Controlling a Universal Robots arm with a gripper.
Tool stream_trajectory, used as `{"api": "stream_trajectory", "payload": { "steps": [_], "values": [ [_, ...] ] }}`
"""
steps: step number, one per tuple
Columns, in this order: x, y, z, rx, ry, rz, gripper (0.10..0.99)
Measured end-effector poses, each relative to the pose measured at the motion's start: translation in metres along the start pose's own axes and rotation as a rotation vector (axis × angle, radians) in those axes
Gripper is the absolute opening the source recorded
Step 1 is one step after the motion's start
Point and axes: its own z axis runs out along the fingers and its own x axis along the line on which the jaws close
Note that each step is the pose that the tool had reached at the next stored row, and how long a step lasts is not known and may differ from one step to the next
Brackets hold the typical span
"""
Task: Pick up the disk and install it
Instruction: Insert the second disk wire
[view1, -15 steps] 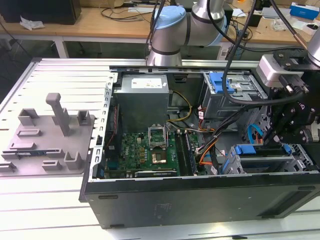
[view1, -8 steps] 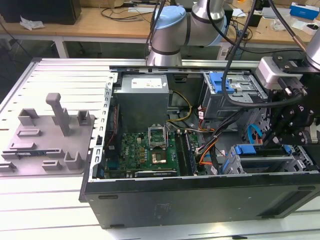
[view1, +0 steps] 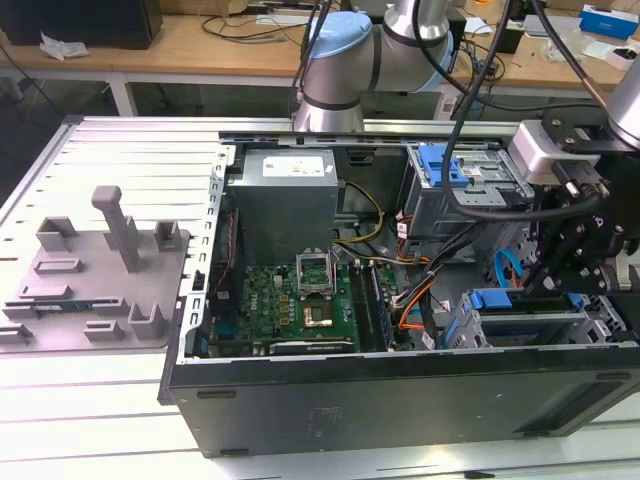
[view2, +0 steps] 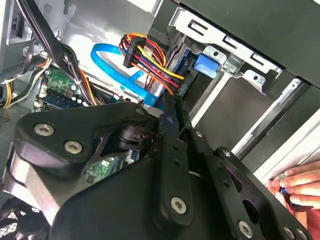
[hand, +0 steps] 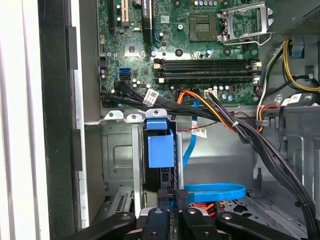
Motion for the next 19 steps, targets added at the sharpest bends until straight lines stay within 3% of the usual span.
{"api": "stream_trajectory", "payload": {
  "steps": [3,4,6,7,8,12,19],
  "values": [
    [-0.0001,0.0000,0.0001,0.000,-0.0010,-0.002,0.161],
    [-0.0001,0.0000,-0.0030,0.000,-0.0022,-0.002,0.161],
    [-0.0009,-0.0001,-0.0190,0.000,-0.0005,-0.003,0.235],
    [-0.0017,-0.0001,-0.0364,0.000,-0.0004,-0.002,0.235],
    [-0.0024,-0.0001,-0.0420,0.000,-0.0005,-0.002,0.235],
    [-0.0026,0.0001,-0.0420,0.000,0.0005,-0.003,0.106],
    [-0.0025,0.0014,-0.0420,0.000,0.0025,-0.003,0.106]
  ]
}}
